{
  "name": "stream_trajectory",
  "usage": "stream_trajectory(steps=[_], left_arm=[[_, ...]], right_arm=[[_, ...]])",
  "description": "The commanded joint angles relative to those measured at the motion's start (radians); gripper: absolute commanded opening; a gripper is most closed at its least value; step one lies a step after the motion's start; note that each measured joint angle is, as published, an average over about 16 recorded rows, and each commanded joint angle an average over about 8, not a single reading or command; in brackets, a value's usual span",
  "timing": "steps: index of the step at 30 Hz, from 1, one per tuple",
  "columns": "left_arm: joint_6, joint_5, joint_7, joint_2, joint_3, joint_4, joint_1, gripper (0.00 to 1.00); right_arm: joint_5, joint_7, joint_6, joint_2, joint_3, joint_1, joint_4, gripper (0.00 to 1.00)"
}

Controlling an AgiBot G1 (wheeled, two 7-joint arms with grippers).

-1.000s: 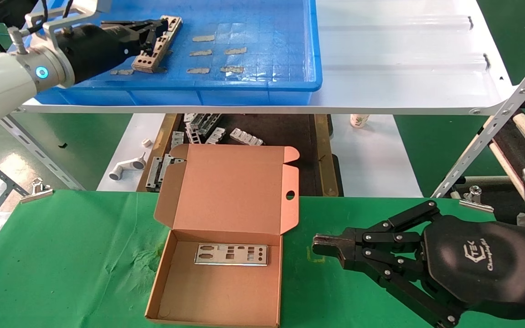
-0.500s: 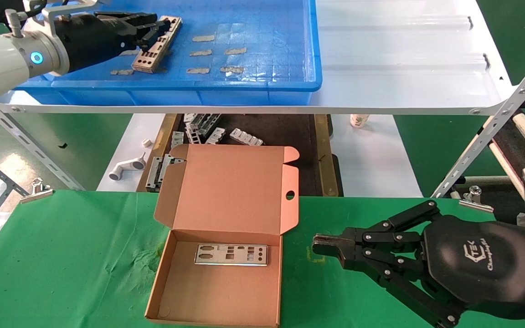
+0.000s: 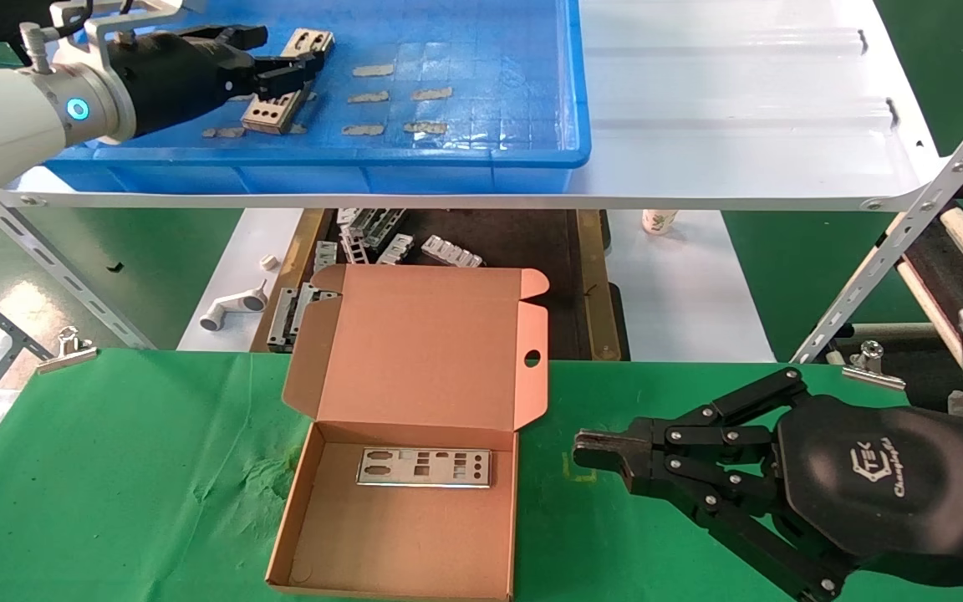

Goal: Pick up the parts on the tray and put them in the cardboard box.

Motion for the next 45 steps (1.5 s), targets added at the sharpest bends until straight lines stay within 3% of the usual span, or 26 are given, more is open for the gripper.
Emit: stream_trajectory(steps=[1, 3, 5, 7, 11, 13, 15, 45], left_arm=[[0.001, -0.002, -0.004, 0.002, -0.001, -0.002, 0.003, 1.0], [-0.002, -0.002, -0.012, 0.004, -0.001, 0.0, 0.005, 1.0], [-0.006, -0.002, -0.017, 0.006, -0.001, 0.0, 0.007, 0.9], [-0.011, -0.002, -0.021, 0.007, -0.001, -0.001, 0.008, 0.74], [-0.017, -0.006, -0.031, 0.006, -0.004, -0.003, 0.011, 0.24], [-0.017, -0.007, -0.036, 0.006, -0.004, -0.002, 0.012, 0.09], [-0.017, -0.008, -0.043, 0.006, -0.005, -0.002, 0.014, 0.0], [-0.036, -0.01, -0.05, 0.006, -0.007, -0.024, 0.029, 0.0]], right_arm=[[0.0, 0.0, 0.0, 0.0, 0.0, 0.0, 0.0, 0.0], [0.0, 0.0, 0.0, 0.0, 0.0, 0.0, 0.0, 0.0], [0.0, 0.0, 0.0, 0.0, 0.0, 0.0, 0.0, 0.0], [0.0, 0.0, 0.0, 0.0, 0.0, 0.0, 0.0, 0.0], [0.0, 0.0, 0.0, 0.0, 0.0, 0.0, 0.0, 0.0], [0.0, 0.0, 0.0, 0.0, -0.001, 0.0, 0.0, 0.0], [0.0, 0.0, 0.0, 0.0, -0.001, 0.0, 0.0, 0.0], [0.001, -0.001, 0.001, 0.001, -0.002, 0.0, 0.0, 0.0]])
